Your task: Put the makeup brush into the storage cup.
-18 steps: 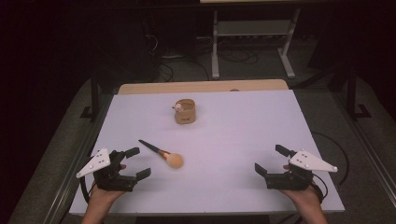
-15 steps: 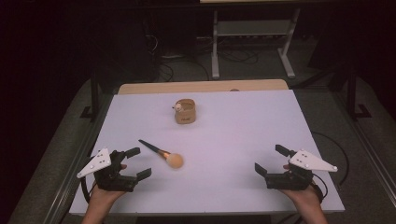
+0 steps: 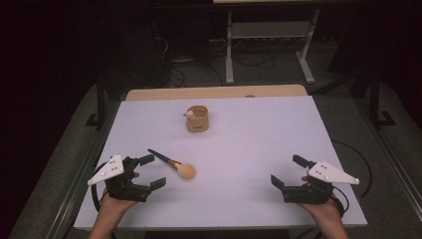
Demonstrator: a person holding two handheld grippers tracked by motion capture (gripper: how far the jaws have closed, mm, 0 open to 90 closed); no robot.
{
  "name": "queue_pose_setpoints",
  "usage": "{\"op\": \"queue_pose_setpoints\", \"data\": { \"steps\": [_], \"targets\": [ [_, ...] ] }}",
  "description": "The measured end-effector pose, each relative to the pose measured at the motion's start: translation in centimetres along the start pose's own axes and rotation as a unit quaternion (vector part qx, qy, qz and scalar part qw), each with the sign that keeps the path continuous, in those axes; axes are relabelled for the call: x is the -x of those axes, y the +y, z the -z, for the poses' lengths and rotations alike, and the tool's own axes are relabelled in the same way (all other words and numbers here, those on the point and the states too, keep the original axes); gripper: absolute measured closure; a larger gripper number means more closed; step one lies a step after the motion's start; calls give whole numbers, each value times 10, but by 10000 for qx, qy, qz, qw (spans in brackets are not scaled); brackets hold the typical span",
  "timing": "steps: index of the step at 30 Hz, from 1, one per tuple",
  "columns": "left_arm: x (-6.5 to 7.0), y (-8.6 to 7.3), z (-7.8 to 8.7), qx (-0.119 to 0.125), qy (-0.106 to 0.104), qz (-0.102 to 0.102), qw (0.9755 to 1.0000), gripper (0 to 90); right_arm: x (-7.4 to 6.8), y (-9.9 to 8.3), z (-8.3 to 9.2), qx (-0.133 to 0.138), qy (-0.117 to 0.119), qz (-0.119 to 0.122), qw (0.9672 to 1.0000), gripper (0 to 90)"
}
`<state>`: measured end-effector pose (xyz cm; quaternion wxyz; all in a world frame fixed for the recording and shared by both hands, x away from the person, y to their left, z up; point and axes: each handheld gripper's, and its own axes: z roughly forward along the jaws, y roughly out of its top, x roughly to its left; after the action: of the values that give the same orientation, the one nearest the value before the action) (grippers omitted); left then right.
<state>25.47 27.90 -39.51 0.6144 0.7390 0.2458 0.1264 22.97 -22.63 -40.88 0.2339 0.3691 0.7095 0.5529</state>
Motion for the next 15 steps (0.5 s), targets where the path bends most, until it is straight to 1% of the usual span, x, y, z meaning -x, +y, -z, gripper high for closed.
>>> {"op": "queue_pose_setpoints", "data": {
  "steps": [3,4,6,7,9,12,15],
  "targets": [
    [0,1,-1,10,-10,-2,10000,103,0,0,0,3,-1,-6,10000,12],
    [-2,1,-2,-44,-22,12,10000,103,2,-1,0,3,-16,54,10000,12],
    [-3,1,-4,-40,-33,36,10000,103,2,0,0,4,-15,41,10000,12],
    [-4,1,-4,-59,-31,29,10000,103,1,0,0,15,-8,-6,10000,13],
    [-5,2,-5,-89,-33,-23,10000,103,0,0,0,35,-1,-12,10000,12],
    [-6,4,-6,-70,-37,-2,10000,103,0,0,0,15,0,32,10000,12],
    [-9,5,-8,-82,-71,28,9999,103,0,0,0,20,-5,-1,10000,12]
  ]
}}
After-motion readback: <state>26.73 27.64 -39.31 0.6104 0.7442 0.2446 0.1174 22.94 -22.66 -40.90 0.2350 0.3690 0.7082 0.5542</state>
